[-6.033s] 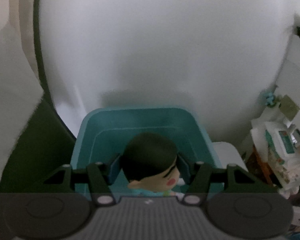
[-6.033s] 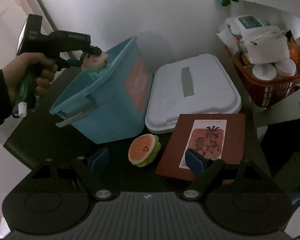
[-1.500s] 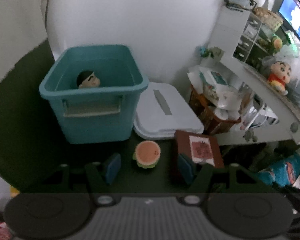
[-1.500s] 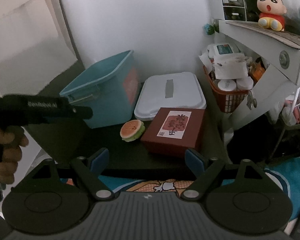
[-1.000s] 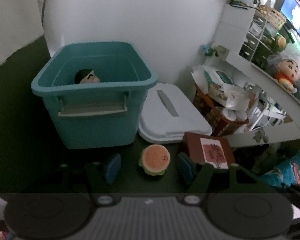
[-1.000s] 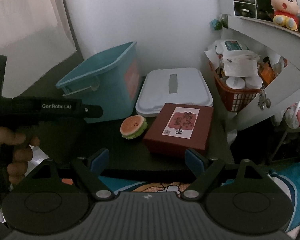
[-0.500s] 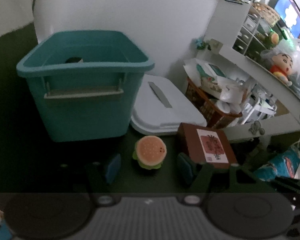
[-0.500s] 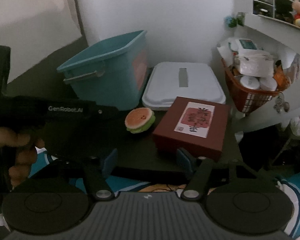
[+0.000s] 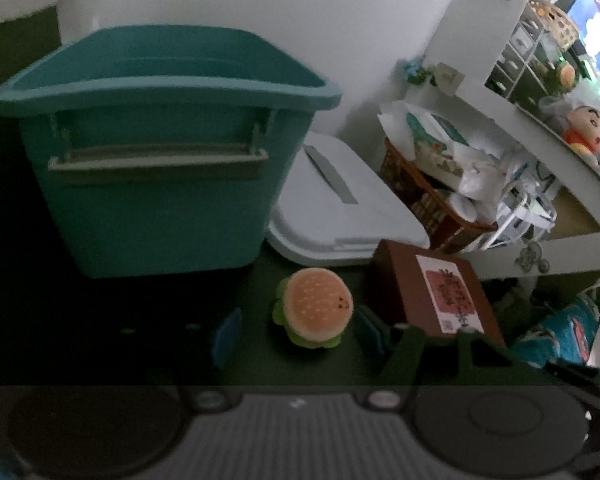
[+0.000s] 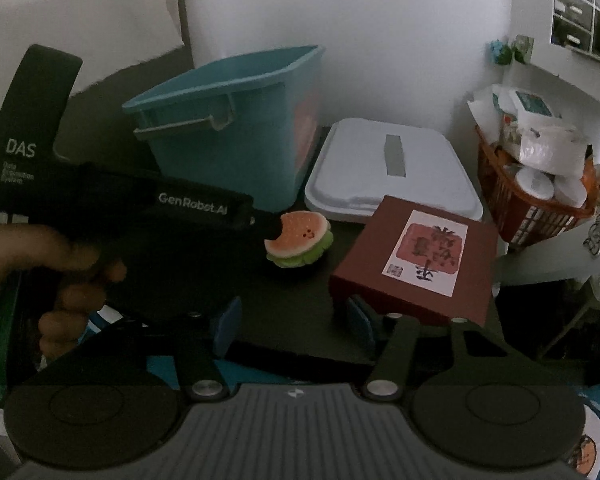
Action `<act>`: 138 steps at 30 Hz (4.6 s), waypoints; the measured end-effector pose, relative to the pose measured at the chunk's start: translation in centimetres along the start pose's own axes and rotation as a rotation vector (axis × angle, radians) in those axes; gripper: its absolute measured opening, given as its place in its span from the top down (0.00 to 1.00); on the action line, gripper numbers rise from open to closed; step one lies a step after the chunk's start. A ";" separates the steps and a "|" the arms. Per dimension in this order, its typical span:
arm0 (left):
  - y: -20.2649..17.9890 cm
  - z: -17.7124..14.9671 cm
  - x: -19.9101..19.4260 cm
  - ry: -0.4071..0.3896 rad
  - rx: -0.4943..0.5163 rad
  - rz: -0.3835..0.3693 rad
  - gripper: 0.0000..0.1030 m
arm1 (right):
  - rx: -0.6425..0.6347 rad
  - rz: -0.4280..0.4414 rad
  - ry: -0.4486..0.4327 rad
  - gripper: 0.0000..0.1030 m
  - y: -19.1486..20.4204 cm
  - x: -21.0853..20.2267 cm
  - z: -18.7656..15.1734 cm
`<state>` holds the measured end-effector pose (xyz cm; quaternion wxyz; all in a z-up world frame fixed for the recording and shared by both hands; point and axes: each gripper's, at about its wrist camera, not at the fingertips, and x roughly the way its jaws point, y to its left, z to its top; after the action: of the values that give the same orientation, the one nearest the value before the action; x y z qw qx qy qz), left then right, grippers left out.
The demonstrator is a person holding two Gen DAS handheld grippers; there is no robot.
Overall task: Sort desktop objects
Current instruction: 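Lower the left gripper down to the hamburger plush beside the brown box, then close the left gripper on the hamburger plush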
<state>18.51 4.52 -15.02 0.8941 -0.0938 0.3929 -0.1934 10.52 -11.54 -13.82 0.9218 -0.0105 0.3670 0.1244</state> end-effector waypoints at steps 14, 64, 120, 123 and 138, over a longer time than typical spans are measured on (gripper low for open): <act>-0.3 -0.4 2.8 -0.004 0.042 0.011 0.37 | 0.047 -0.002 0.032 0.42 -0.5 0.2 -0.4; 0.1 -0.3 2.2 -0.001 0.019 0.023 0.31 | -0.002 -0.015 0.032 0.41 0.0 0.1 -0.6; -0.3 -1.2 2.2 0.108 -0.032 -0.104 0.57 | -0.029 -0.038 0.064 0.41 -0.4 2.3 -0.9; -0.5 -1.4 2.1 0.137 -0.042 -0.128 0.57 | -0.025 -0.040 0.066 0.41 -0.6 2.4 -0.9; -1.3 -2.0 1.4 0.164 -0.008 -0.151 0.57 | -0.037 -0.049 0.077 0.41 -0.5 2.8 -1.4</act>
<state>17.57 2.71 -16.91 0.8416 -0.1104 0.4571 -0.2657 11.66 -11.61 -16.72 0.9095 -0.0413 0.3994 0.1079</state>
